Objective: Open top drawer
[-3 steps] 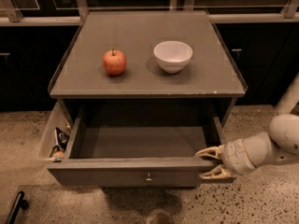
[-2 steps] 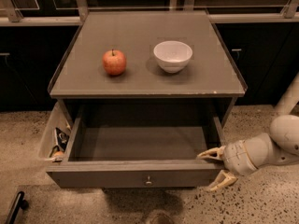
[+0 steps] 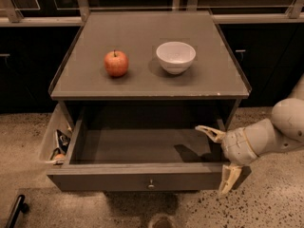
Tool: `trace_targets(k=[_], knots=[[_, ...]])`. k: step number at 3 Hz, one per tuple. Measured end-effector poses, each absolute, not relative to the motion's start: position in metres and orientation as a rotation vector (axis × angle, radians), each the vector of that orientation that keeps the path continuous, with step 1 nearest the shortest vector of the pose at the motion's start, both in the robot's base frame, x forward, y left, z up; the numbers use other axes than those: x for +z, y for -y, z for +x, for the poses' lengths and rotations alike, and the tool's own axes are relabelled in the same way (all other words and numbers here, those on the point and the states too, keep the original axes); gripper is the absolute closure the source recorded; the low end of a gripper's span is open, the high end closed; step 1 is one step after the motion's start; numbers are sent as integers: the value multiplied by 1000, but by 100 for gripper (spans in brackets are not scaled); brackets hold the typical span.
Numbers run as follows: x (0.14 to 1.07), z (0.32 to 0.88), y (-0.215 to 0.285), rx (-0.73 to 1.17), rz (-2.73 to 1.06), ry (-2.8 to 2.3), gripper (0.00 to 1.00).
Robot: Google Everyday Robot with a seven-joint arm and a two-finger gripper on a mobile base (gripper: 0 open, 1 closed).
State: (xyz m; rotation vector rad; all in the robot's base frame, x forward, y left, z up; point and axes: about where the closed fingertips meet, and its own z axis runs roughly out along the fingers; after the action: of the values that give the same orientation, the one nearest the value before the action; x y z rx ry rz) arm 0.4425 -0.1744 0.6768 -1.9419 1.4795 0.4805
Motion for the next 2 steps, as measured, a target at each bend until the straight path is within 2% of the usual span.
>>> trace_targets(k=[2], knots=[[764,468,164,364,-2025,-1364,0]])
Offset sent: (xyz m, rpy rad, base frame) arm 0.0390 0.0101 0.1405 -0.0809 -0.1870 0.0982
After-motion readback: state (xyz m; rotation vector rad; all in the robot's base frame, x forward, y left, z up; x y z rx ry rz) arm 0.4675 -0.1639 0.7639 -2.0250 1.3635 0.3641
